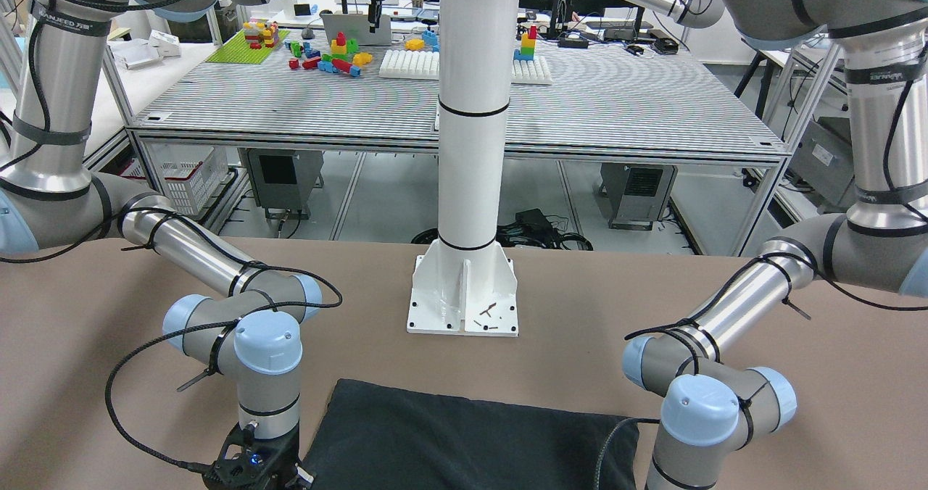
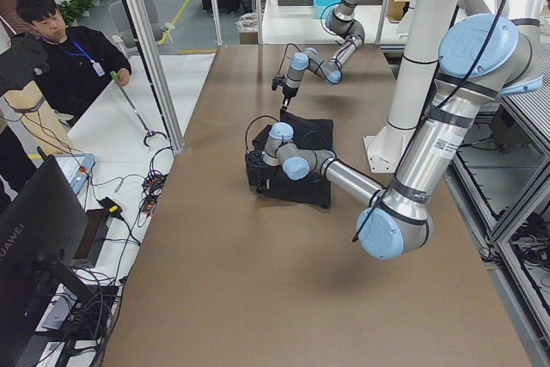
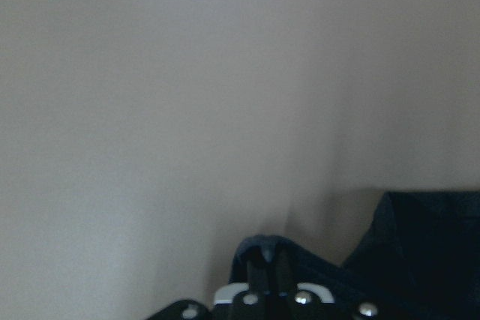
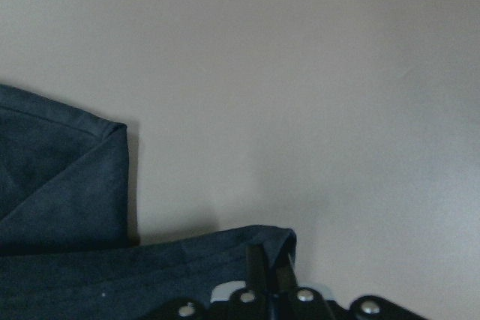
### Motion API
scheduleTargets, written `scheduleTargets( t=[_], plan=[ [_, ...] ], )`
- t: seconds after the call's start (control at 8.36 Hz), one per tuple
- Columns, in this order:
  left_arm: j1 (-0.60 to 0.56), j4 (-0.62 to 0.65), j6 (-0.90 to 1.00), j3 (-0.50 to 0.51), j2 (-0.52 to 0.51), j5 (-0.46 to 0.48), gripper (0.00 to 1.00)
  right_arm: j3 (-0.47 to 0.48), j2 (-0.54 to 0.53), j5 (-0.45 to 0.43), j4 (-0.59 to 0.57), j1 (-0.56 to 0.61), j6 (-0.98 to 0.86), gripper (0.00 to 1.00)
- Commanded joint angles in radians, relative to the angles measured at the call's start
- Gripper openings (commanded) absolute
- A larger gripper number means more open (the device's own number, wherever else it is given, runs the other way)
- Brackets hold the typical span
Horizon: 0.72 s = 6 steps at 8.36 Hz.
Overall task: Fold clothes
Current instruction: 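Lay the hem down near the neckline and open both grippers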
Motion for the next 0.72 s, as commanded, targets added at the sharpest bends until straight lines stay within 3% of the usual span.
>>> scheduleTargets(
  t=[0.0,0.36,0.6],
  plan=[
    [-0.011,-0.074,0.161,0.004,0.016,0.005,0.94,-0.008,0.000,0.002,0.078,0.003,-0.014,0.94],
    [-0.044,-0.110,0.200,-0.094,0.089,-0.134,0.95,-0.003,-0.002,0.005,0.083,0.003,-0.023,0.94],
    [-0.031,-0.122,0.203,-0.198,0.181,-0.173,0.95,-0.003,-0.004,0.003,0.093,0.002,-0.023,0.94]
  ],
)
